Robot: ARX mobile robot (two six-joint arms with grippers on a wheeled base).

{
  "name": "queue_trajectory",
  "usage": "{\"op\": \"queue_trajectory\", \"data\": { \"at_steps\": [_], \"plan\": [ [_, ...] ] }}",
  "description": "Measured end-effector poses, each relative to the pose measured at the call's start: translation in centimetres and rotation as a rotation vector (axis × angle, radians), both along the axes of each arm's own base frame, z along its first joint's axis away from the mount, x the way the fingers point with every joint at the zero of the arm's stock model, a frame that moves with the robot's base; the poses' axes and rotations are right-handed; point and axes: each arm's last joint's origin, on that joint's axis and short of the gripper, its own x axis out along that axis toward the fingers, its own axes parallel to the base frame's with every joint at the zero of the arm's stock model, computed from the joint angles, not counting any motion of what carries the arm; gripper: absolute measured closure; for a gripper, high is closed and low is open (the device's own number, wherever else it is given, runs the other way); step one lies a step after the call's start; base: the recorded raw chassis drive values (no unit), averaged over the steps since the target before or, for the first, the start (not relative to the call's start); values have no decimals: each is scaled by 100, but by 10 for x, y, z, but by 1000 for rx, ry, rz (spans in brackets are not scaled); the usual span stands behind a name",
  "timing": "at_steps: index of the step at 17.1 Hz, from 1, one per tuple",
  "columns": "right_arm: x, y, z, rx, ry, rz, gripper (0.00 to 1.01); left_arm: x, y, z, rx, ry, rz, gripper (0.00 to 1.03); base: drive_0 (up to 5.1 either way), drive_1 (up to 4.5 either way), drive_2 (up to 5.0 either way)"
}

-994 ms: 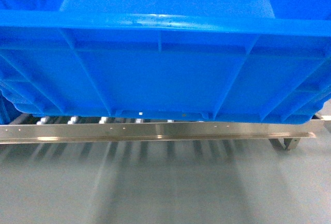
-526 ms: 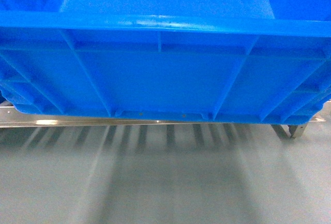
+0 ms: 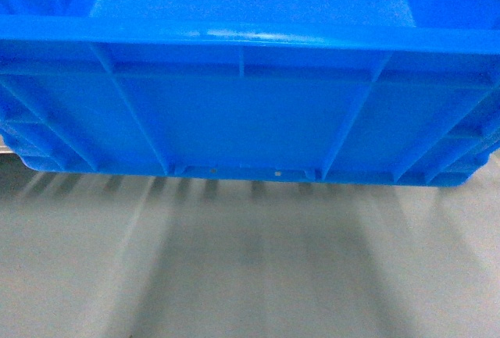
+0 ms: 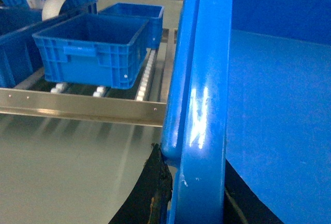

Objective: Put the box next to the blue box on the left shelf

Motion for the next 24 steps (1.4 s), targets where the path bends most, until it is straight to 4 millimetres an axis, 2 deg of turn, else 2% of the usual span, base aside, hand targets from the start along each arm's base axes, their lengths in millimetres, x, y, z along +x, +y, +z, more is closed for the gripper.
{"op": "queue_trajectory", "data": {
  "at_steps": [13, 24],
  "plan": [
    [0, 0, -1, 0, 3, 0, 94, 0, 0, -1, 0, 3, 0, 89, 0, 0, 0],
    [0, 0, 0, 0, 0, 1, 94, 0, 0, 0, -1, 1, 1, 89, 5, 434, -424]
  ]
}}
